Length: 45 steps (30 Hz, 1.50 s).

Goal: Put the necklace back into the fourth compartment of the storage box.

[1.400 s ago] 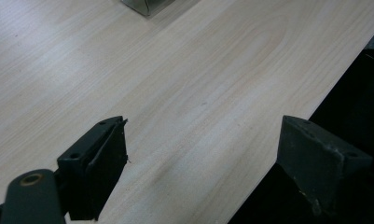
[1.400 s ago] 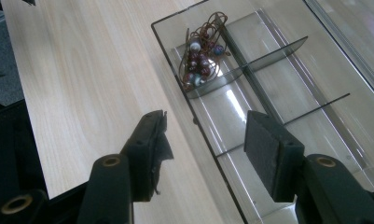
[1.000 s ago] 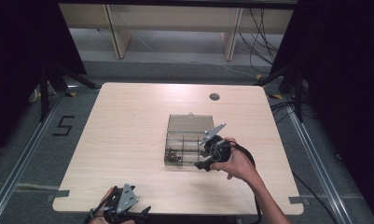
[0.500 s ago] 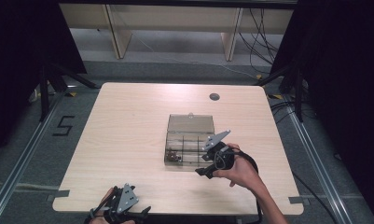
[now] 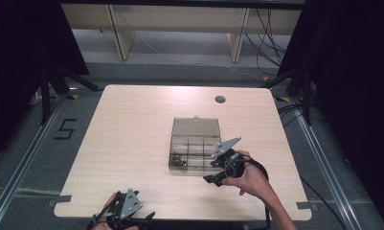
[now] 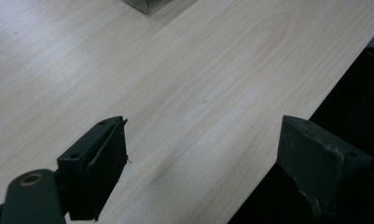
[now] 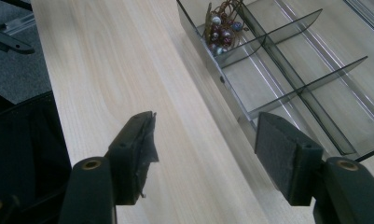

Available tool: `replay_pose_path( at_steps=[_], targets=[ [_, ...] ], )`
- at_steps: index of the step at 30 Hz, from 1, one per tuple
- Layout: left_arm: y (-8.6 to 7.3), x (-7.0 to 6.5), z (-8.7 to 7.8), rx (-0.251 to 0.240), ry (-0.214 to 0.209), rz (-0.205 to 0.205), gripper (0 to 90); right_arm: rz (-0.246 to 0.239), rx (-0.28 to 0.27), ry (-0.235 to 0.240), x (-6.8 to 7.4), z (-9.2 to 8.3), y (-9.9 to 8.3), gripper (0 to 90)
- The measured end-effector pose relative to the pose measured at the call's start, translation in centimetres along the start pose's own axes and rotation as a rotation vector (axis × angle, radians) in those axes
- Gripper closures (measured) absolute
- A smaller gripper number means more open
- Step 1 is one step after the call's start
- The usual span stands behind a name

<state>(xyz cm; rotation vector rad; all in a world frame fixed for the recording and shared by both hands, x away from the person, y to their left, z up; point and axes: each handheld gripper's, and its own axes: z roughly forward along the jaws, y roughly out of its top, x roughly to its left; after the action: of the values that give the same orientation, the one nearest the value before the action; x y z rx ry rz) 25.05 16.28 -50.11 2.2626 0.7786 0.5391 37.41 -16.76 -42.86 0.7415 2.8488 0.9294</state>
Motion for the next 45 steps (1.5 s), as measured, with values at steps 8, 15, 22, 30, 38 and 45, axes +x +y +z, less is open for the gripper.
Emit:
replay_pose_path(
  at_steps=[8,15,22,30,38,45],
  targets=[
    [0.0,-0.1,0.0,-0.006,-0.004,-0.014,15.5,-0.029,-0.006,0.005,0.4,0.2,0.0,33.9],
    [0.0,-0.1,-0.1,-0.015,0.001,-0.012,15.5,-0.022,-0.022,-0.002,0.6,0.5,-0.1,30.9],
    [0.1,-0.1,-0.1,-0.013,0.001,0.005,15.5,-0.011,-0.017,0.014,0.9,0.5,-0.4,28.8],
    [0.1,-0.1,-0.1,-0.015,0.004,0.004,15.5,-0.007,-0.025,0.021,1.2,0.2,-1.0,27.1],
    [0.1,-0.1,-0.1,-0.014,0.002,0.006,15.5,0.006,-0.023,0.018,1.0,0.3,-1.8,27.1],
    [0.1,-0.2,-0.1,-0.016,0.003,-0.005,15.5,0.006,-0.037,0.005,1.0,0.0,-2.2,27.1]
  ],
)
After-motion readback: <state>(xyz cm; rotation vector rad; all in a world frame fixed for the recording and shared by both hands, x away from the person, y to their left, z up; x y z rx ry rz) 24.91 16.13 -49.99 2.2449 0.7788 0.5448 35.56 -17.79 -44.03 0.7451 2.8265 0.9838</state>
